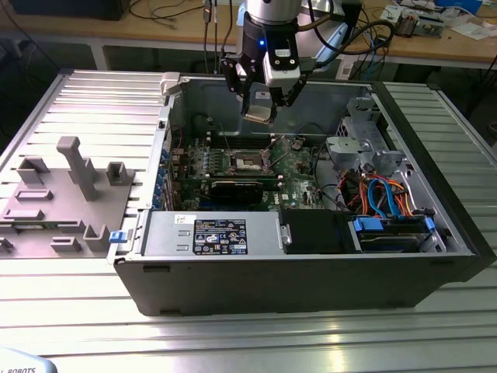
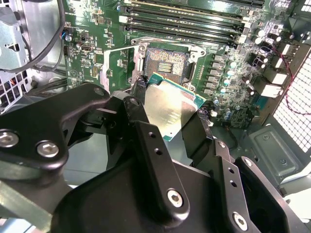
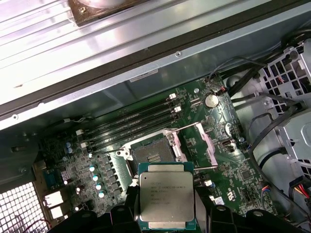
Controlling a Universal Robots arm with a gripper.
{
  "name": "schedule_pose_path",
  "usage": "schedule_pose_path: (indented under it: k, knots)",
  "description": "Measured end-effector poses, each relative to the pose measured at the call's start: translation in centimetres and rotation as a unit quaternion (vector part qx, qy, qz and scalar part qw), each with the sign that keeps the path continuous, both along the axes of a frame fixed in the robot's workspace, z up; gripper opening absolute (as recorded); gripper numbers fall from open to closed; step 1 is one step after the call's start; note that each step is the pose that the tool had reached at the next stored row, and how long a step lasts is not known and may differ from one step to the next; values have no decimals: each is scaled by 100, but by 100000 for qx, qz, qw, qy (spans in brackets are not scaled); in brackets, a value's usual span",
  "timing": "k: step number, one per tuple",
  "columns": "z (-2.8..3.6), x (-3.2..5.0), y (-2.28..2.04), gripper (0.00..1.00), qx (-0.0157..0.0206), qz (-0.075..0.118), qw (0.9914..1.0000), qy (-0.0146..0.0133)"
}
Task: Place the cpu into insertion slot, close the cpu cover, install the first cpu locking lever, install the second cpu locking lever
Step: 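Place the cpu into insertion slot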
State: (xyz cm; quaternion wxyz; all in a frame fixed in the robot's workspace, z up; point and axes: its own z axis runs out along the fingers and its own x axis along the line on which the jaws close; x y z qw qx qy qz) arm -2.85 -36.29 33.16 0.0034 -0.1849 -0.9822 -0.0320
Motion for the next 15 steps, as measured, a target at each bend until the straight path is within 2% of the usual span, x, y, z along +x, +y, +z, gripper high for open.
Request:
schedule_pose_path:
  k: [15]
  knots:
    - [0, 0, 0, 54, 1, -451, 99999, 0]
